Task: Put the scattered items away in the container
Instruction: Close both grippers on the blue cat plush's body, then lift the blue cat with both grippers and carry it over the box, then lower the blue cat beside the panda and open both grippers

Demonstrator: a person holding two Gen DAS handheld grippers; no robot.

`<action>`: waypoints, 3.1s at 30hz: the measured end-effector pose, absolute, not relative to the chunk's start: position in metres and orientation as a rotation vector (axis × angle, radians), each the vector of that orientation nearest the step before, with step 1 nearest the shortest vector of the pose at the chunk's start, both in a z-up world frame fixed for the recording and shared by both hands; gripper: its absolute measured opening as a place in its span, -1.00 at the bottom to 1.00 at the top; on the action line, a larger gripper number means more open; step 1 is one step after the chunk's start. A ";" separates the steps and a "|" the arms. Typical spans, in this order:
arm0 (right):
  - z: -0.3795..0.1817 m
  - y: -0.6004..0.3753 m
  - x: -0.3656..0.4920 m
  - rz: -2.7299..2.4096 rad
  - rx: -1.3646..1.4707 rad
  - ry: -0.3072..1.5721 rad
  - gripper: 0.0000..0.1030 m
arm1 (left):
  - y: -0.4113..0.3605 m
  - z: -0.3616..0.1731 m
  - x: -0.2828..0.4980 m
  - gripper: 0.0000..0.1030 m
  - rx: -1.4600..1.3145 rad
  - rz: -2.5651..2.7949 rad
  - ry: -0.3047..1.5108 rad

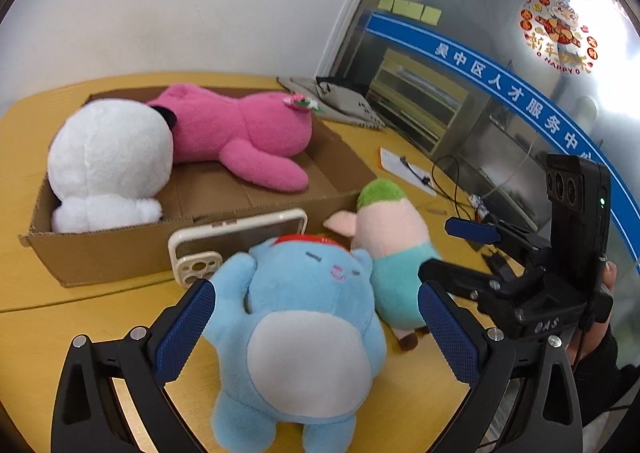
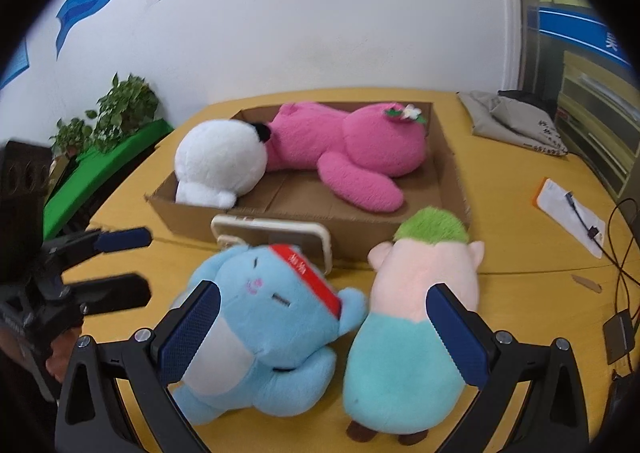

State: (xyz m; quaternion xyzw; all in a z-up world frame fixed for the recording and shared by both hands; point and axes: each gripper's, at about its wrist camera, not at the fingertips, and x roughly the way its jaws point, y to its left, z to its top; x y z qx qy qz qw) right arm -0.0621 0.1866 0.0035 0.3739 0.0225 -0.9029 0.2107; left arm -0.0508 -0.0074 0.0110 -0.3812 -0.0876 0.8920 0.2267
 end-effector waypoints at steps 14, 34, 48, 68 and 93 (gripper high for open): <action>-0.074 0.145 -0.046 -2.309 1.186 -0.066 1.00 | -0.030 -0.051 -0.088 0.87 -1.262 2.233 -0.358; -0.084 0.130 -0.003 -1.994 1.019 0.352 0.93 | -0.038 -0.046 -0.023 0.91 -1.273 2.248 -0.364; -0.084 0.135 0.005 -1.979 0.991 0.257 0.50 | -0.044 -0.075 -0.026 0.49 -1.269 2.036 -0.557; 0.081 0.113 -0.135 -2.014 0.554 0.551 0.50 | -0.059 0.063 -0.172 0.50 -0.821 2.302 -0.488; 0.065 0.135 -0.278 -1.975 0.746 0.311 0.46 | -0.059 -0.005 -0.210 0.59 -1.162 2.464 -0.424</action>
